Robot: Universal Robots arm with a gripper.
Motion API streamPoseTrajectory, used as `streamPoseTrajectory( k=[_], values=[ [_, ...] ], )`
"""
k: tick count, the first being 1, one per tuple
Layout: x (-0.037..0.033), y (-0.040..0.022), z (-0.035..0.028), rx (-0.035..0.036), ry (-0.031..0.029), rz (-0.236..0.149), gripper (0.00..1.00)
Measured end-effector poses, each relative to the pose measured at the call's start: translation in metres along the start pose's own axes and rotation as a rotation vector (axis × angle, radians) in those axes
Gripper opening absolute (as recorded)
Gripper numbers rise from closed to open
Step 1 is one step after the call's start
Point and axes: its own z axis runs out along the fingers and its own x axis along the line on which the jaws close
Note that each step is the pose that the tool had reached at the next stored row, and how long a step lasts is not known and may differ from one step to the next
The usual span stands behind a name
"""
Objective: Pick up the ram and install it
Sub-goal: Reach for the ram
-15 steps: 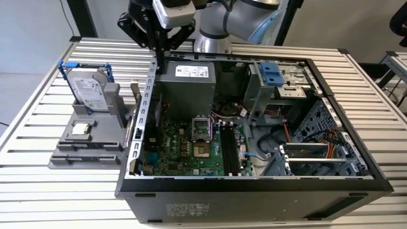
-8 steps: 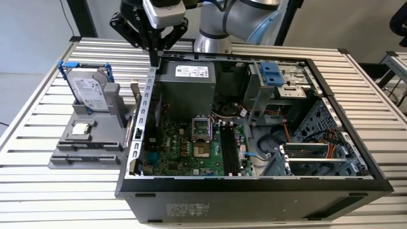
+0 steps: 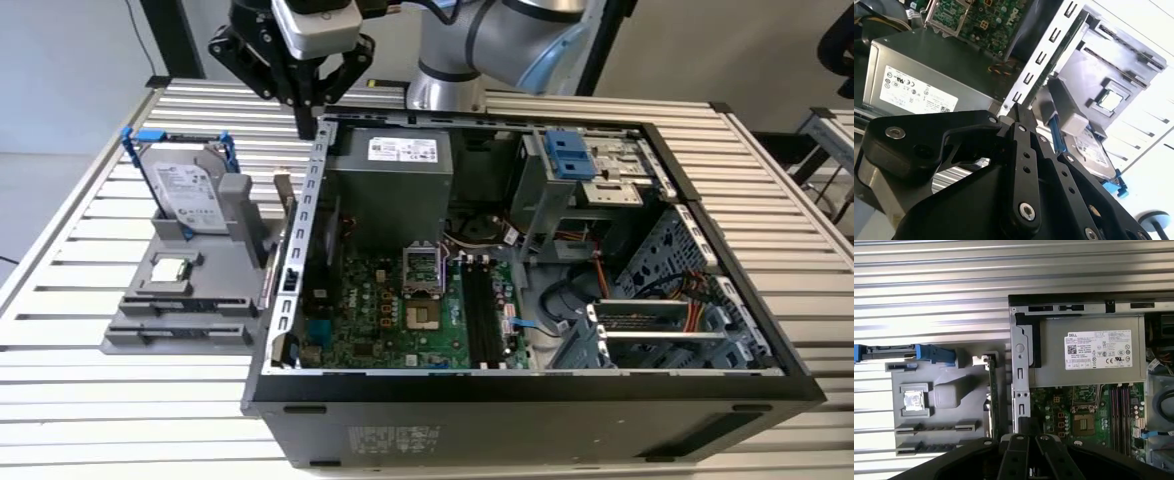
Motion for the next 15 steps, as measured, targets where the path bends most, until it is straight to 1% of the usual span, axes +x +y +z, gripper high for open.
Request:
streamPoseTrajectory(
  k=[15],
  values=[
    [0.0212,-0.003,-0.0006,0.0,0.0,0.0,0.0]
  ],
)
